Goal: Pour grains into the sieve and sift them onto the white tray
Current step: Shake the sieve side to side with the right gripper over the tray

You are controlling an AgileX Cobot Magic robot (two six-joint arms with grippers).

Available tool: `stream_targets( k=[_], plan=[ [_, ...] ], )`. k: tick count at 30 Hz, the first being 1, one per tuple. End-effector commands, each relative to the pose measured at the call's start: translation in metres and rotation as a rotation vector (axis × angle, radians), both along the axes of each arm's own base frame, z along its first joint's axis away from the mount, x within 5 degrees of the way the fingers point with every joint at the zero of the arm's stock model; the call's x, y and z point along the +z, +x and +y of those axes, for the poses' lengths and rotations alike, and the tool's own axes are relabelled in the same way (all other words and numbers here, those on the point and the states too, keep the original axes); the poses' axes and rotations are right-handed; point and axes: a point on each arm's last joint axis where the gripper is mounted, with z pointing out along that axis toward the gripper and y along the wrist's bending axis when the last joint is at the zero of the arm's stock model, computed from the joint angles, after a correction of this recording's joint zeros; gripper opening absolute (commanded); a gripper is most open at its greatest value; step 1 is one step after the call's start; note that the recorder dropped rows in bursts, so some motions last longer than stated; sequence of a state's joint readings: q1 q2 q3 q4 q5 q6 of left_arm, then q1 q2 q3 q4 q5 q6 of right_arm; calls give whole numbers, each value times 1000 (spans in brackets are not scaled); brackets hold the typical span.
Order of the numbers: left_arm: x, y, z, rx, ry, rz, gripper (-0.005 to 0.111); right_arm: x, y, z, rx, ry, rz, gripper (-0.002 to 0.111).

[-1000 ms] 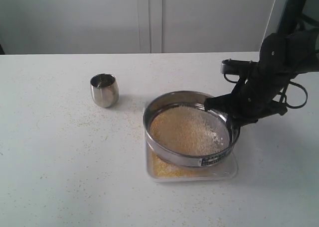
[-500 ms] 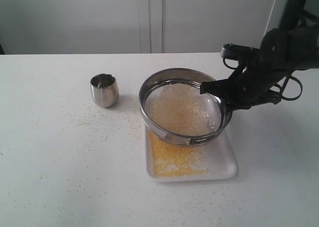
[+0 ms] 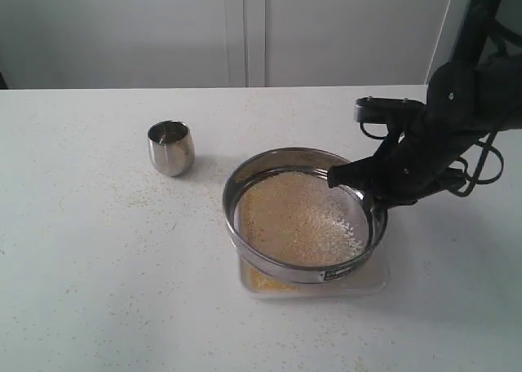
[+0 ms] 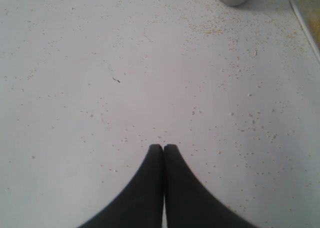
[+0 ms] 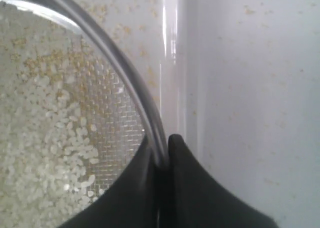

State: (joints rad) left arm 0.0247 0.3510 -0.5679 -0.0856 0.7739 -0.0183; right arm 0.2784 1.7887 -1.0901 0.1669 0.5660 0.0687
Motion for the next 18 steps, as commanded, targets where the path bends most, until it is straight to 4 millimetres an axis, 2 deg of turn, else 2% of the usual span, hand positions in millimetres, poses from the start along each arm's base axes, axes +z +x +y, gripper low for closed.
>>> stream_targets(
  k=[1,3,5,7,9,11,13,16,18],
  plan=[
    [0,-1,0,2,-1,-2,0,17,21,5,-147,122,-220,0],
    [0,-1,0,2,-1,-2,0,15,14,5,-101,72,-88,0],
    [0,-1,0,2,-1,-2,0,15,-1,1,-25,1,1,0],
    [0,-1,0,2,-1,-2,0,18,-10,-1,-22,2,-60,0],
    [0,-1,0,2,-1,-2,0,19,-5,-1,-54,37,-166,0],
    [0,-1,0,2,-1,-2,0,17,11,2,-121,83,-225,0],
    [0,-1,0,2,-1,-2,0,12,17,5,-169,96,-154,0],
    [0,-1,0,2,-1,-2,0,12,3,3,-118,23,3,0],
    [0,-1,0,2,-1,-2,0,13,-8,2,-93,20,-50,0]
  ],
)
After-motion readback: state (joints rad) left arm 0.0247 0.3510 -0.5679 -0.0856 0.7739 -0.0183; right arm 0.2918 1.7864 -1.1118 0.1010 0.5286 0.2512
